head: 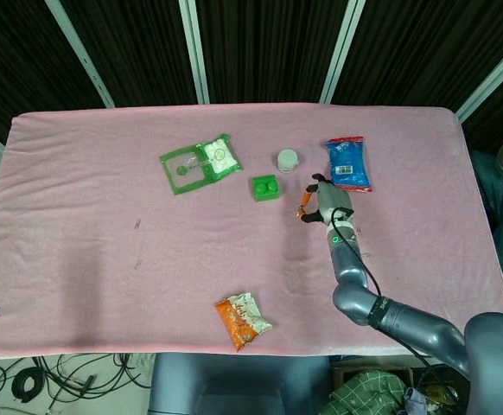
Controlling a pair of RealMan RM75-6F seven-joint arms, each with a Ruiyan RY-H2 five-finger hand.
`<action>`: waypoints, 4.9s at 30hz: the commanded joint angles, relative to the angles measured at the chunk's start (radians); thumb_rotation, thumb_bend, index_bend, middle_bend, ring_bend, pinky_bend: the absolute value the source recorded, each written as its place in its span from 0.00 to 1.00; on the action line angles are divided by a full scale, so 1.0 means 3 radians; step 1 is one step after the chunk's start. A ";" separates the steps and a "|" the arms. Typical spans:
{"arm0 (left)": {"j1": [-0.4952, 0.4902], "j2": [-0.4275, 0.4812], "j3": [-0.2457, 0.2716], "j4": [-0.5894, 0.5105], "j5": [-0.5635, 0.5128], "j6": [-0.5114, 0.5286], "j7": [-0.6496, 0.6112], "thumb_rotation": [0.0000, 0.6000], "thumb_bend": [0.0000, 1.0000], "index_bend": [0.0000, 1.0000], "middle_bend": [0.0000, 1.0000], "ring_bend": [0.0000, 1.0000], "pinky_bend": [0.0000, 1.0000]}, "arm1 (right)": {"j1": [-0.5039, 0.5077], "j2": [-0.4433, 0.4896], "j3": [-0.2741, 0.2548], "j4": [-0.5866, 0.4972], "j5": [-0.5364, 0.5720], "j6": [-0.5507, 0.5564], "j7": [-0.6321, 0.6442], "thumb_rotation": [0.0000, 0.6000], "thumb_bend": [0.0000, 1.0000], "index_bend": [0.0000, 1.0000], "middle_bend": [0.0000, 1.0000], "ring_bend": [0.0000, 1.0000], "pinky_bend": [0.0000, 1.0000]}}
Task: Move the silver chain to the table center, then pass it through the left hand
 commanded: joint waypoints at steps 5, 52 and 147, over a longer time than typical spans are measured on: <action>-0.0009 -0.0003 0.0000 -0.0001 -0.0004 -0.0015 0.0014 1.00 0.22 0.08 0.08 0.00 0.00 | -0.0156 0.0310 -0.0060 -0.0312 0.0007 0.0143 -0.0020 1.00 0.35 0.66 0.09 0.14 0.21; -0.0065 -0.0061 0.0001 -0.0023 -0.0065 -0.0087 0.0176 1.00 0.22 0.08 0.08 0.00 0.00 | -0.0670 0.0997 -0.0492 -0.0673 -0.0022 0.0061 0.0354 1.00 0.36 0.66 0.09 0.14 0.21; -0.0108 -0.0093 0.0014 -0.0031 -0.0091 -0.0130 0.0255 1.00 0.22 0.08 0.08 0.00 0.00 | -0.0819 0.1287 -0.0727 -0.1370 -0.0401 0.0189 0.0512 1.00 0.36 0.66 0.09 0.14 0.21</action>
